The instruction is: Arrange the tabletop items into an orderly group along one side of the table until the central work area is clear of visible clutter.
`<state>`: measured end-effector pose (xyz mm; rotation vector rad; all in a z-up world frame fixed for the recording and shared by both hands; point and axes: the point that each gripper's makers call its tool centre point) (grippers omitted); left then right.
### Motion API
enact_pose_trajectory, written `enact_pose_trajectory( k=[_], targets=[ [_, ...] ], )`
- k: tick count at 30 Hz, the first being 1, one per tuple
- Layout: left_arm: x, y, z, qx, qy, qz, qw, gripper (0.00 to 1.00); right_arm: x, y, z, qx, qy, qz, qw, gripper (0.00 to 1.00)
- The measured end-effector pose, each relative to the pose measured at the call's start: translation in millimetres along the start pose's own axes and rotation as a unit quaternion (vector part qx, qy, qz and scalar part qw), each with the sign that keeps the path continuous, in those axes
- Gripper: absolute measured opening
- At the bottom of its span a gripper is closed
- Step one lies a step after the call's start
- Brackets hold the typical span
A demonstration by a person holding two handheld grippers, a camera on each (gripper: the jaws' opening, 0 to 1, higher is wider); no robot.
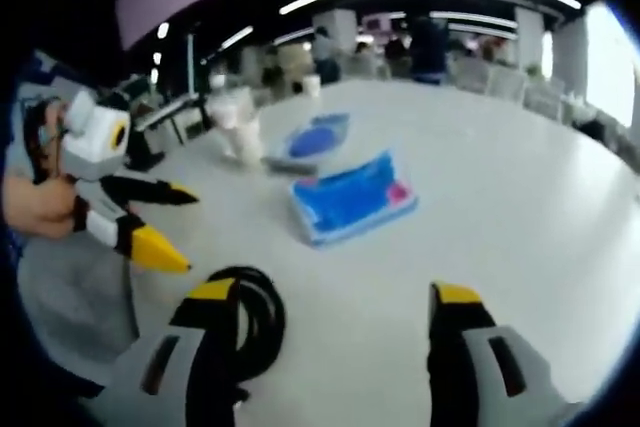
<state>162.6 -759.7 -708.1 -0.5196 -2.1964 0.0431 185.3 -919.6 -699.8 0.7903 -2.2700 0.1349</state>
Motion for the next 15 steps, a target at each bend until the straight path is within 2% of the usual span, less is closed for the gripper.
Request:
enact_pose_trajectory(
  k=[10,13,15],
  targets=[
    [-1.8,3.5,-7.3,0.008,-0.011,-0.003,0.9999,0.99,-2.0,-10.1,-13.2,-0.001,-0.017,-0.006,0.9998,0.74],
    [-1.3,5.2,-6.0,0.012,-0.009,-0.003,0.9999,0.99,-5.7,-6.9,-18.6,-0.051,-0.027,-0.038,0.9976,0.69],
    [1.1,1.9,-4.7,0.004,-0.007,0.005,1.0,0.99,-7.6,-10.5,-22.5,-0.034,-0.026,-0.031,0.9986,0.69]
  ],
)
Point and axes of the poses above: the point that each gripper's makers call its tool centre point, and the gripper's own axes: x roughly backward along the fingers, y roughly to its left, z roughly out of its underside, and after that the axes turned 7 degrees about y, right-handed
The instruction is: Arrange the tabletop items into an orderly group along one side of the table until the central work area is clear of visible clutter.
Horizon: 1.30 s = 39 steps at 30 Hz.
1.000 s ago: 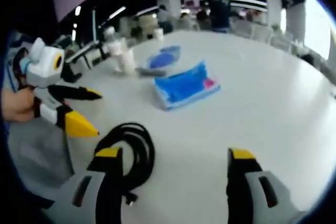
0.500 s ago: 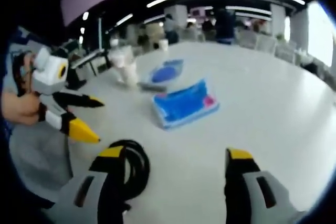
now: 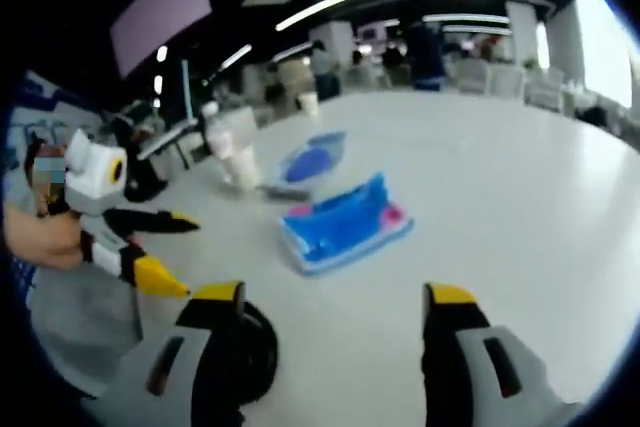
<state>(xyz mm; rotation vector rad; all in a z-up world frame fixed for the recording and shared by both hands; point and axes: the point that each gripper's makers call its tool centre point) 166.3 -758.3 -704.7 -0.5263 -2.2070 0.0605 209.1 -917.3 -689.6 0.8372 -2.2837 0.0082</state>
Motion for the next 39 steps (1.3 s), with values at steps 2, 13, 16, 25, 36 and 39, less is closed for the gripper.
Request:
enact_pose_trajectory(
  k=[2,13,16,25,36,39],
  targets=[
    [4.4,3.0,-1.2,-0.012,0.002,-0.008,0.9999,0.99,-3.0,2.6,-5.3,0.018,-0.003,-0.008,0.9998,0.71],
    [8.9,22.1,-10.2,0.016,-0.014,-0.027,0.9994,0.99,-12.0,12.3,-20.9,-0.015,-0.016,-0.037,0.9991,0.75],
    [6.3,24.2,-12.7,0.017,-0.012,-0.028,0.9994,0.99,-11.8,10.5,-23.7,-0.008,-0.017,-0.035,0.9992,0.76],
    [-0.4,23.8,-24.8,-0.002,-0.008,-0.019,0.9998,0.99,-8.8,-3.0,-25.6,-0.012,-0.026,-0.03,0.9991,0.73],
    [-5.1,14.5,-27.1,0.05,-0.021,-0.02,0.9983,0.99,-3.0,-20.4,-40.4,-0.022,-0.055,-0.025,0.9979,0.76],
    [-17.2,4.8,-26.9,0.046,-0.014,-0.014,0.9987,0.99,-2.9,-28.7,-44.4,-0.031,-0.066,-0.026,0.997,0.74]
  ],
)
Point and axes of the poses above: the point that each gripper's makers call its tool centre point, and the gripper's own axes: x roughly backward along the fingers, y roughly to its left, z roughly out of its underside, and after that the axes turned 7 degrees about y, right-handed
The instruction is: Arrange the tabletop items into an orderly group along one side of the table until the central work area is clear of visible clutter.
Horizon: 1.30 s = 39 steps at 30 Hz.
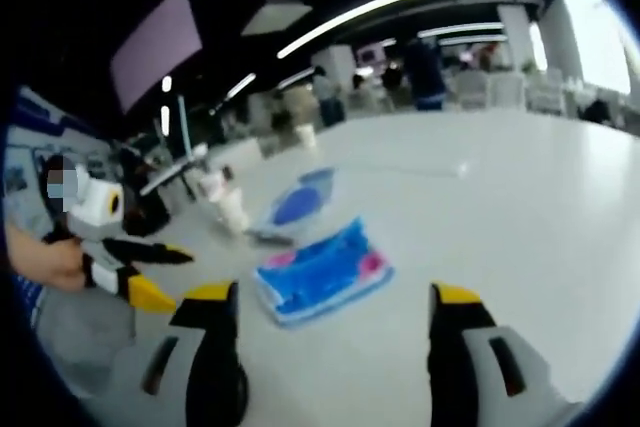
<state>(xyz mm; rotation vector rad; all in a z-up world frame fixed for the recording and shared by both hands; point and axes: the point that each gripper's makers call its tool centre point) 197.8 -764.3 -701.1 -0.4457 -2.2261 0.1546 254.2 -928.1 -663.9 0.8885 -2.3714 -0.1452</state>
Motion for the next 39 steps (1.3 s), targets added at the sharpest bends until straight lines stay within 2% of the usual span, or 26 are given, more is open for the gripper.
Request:
enact_pose_trajectory(
  k=[3,6,11,17,18,20,23,27,33,37,39],
  targets=[
    [-8.7,-6.9,-1.8,0.003,0.008,0.007,0.9999,0.99,-2.2,-6.6,-2.0,-0.001,-0.002,-0.001,1.0,0.73],
    [-12.4,-12.9,-9.0,0.009,0.003,0.008,0.9999,0.99,-5.8,-11.2,-10.8,0.004,-0.014,-0.003,0.9999,0.73],
    [-18.6,-20.6,-11.3,0.027,0.003,-0.002,0.9996,0.97,-15.6,-13.9,-19.8,0.028,-0.022,-0.012,0.9993,0.7],
    [-28.9,-23.4,-4.4,0.046,0.01,-0.017,0.9988,0.93,-31.7,-16.2,-18.8,0.067,0.014,-0.034,0.9971,0.67],
    [-31.5,-23.5,-2.9,0.047,0.013,-0.021,0.9986,0.93,-35.3,-19.9,-18.4,0.089,0.03,-0.036,0.995,0.66],
    [-36.7,-23.0,-3.1,0.046,0.013,-0.025,0.9985,0.92,-42.0,-25.1,-23.8,0.109,0.033,-0.041,0.9926,0.63],
    [-43.8,-23.2,-4.9,0.047,0.017,-0.027,0.9984,0.9,-51.1,-33.7,-21.5,0.093,0.051,-0.049,0.9931,0.57],
    [-50.6,-25.4,-11.0,0.056,0.014,-0.031,0.9979,0.85,-61.6,-41.8,-25.7,0.099,0.053,-0.047,0.9925,0.5],
    [-61.3,-31.3,-19.1,0.08,0.004,-0.033,0.9962,0.78,-84.9,-39.2,-32.6,0.113,0.061,-0.062,0.9897,0.44],
    [-70.6,-31.4,-18.2,0.082,0.007,-0.038,0.9959,0.73,-96.5,-40.2,-27.7,0.126,0.082,-0.067,0.9863,0.33],
    [-70.7,-33.1,-20.6,0.07,0.002,-0.043,0.9966,0.71,-98.8,-40.0,-27.3,0.127,0.082,-0.07,0.9861,0.31]
  ],
)
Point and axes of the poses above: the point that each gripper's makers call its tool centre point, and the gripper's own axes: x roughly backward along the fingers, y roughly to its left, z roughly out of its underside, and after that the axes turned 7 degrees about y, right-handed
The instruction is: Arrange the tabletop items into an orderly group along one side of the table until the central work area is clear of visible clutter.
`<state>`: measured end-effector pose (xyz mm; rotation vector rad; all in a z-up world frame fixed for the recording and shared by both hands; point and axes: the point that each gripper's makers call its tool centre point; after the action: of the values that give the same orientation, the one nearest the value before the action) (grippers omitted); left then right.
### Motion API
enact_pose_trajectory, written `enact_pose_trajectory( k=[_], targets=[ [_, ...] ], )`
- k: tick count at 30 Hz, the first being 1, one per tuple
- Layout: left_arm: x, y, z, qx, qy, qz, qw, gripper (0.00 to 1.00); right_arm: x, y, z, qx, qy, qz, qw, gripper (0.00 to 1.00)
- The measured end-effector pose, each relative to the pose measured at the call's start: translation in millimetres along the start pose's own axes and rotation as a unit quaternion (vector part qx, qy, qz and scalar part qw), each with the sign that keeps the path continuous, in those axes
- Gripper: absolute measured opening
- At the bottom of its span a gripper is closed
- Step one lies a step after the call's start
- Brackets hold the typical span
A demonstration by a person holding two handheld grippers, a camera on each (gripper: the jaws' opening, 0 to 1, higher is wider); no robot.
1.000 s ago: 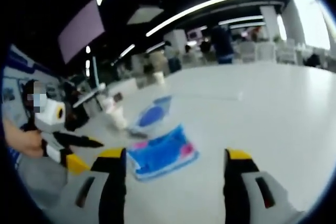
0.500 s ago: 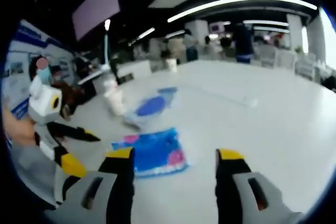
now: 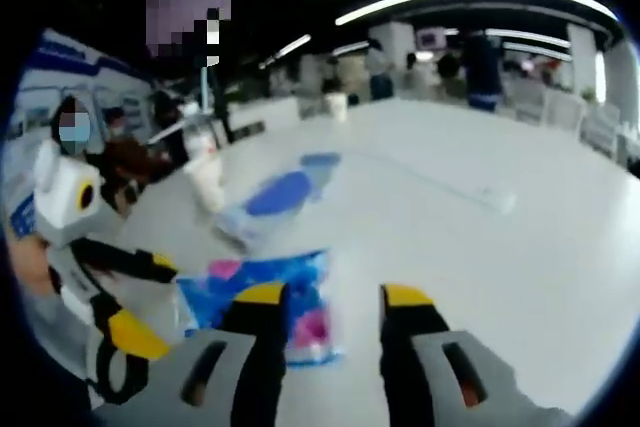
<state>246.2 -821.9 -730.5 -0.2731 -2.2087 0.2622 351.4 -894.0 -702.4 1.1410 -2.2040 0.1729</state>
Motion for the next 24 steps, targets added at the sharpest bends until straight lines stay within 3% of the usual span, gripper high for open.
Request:
enact_pose_trajectory(
  k=[4,11,13,19,24],
  targets=[
    [0.9,2.2,-4.3,0.008,0.003,-0.009,0.9999,0.64,-1.9,3.0,5.8,-0.006,0.009,-0.009,0.9999,0.29],
    [-4.7,1.6,-9.4,0.023,-0.003,-0.015,0.9996,0.45,-5.8,10.2,14.3,-0.005,0.024,-0.029,0.9993,0.11],
    [-4.4,5.2,-10.5,0.022,-0.007,-0.025,0.9994,0.34,-7.0,9.9,17.2,0.003,0.034,-0.025,0.9991,0.02],
    [-0.5,12.6,-13.3,0.01,-0.012,-0.042,0.999,0.12,-2.9,11.7,16.2,0.018,0.038,-0.016,0.999,0.0],
    [-0.3,15.4,-18.8,0.008,-0.017,-0.041,0.999,0.08,7.1,13.5,16.3,0.023,0.033,-0.002,0.9992,0.0]
  ],
)
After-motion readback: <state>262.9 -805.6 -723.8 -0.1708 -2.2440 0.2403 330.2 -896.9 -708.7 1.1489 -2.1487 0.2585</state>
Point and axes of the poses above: the point that each gripper's makers call its tool centre point, and the gripper's own axes: x roughly backward along the fingers, y roughly to its left, z roughly out of its underside, and after that the axes turned 7 degrees about y, right-handed
